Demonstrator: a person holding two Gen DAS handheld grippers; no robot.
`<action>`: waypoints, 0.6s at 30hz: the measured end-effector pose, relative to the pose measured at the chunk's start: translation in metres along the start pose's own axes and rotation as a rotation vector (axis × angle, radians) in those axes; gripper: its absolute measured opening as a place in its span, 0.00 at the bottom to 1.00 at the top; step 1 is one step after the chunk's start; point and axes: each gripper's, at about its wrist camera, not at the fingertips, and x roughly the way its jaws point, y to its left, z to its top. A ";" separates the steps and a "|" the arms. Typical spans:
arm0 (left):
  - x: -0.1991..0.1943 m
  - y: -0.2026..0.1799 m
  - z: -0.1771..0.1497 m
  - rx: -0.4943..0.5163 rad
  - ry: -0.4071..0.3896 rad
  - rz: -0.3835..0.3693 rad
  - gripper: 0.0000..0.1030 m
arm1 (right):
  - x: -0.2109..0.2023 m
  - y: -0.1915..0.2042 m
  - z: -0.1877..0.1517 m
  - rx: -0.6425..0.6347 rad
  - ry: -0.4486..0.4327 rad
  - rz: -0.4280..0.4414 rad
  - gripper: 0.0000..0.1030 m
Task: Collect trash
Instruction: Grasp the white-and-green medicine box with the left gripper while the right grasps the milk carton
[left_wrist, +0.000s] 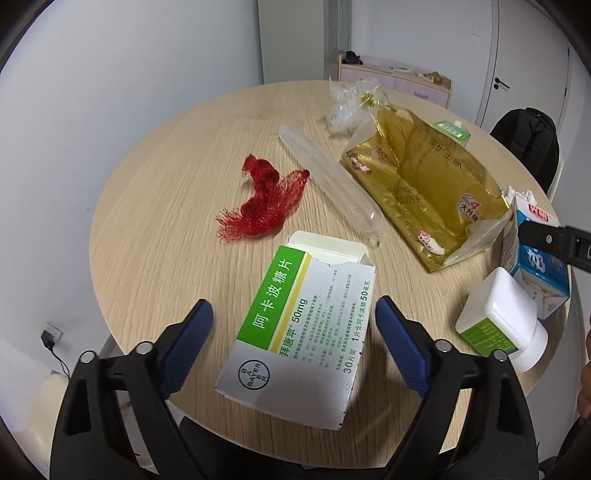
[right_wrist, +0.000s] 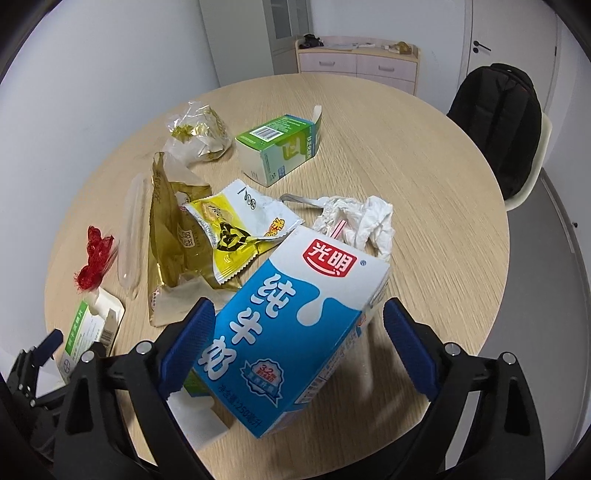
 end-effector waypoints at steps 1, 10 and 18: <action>0.001 -0.001 0.000 0.001 0.004 -0.004 0.78 | 0.001 0.001 0.002 0.005 0.010 0.000 0.86; 0.004 -0.007 0.002 -0.001 0.008 -0.012 0.67 | 0.001 0.006 0.007 0.025 0.043 0.001 0.82; 0.005 -0.011 0.003 0.002 0.007 -0.010 0.66 | 0.016 0.009 0.008 0.021 0.093 -0.030 0.78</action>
